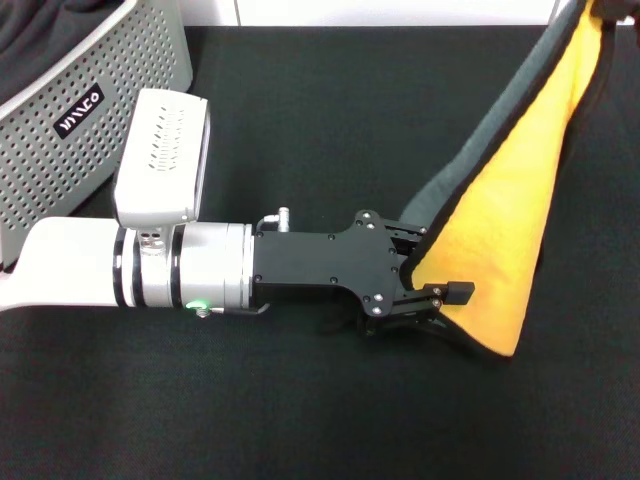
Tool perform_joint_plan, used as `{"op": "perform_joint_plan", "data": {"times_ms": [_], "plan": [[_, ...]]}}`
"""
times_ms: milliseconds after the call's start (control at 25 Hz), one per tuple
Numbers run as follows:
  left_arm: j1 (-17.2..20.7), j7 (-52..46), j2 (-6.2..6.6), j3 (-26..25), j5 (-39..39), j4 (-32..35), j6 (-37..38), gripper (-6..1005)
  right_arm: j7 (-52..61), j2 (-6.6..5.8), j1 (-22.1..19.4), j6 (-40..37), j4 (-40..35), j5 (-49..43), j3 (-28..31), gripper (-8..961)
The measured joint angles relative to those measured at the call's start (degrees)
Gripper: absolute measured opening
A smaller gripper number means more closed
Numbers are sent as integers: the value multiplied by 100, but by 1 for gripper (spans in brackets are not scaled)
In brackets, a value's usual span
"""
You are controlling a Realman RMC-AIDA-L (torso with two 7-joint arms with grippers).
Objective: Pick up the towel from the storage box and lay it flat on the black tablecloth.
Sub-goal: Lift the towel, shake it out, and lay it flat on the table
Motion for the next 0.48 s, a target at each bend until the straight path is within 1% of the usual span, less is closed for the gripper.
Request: {"op": "perform_joint_plan", "data": {"times_ms": [240, 480], "plan": [[25, -4, 2, -8, -32, -1, -10, 370, -41, 5, 132, 44, -38, 14, 41, 2], [58, -14, 2, -11, -36, 0, -12, 351, -133, -3, 148, 101, -41, 17, 48, 3]]}}
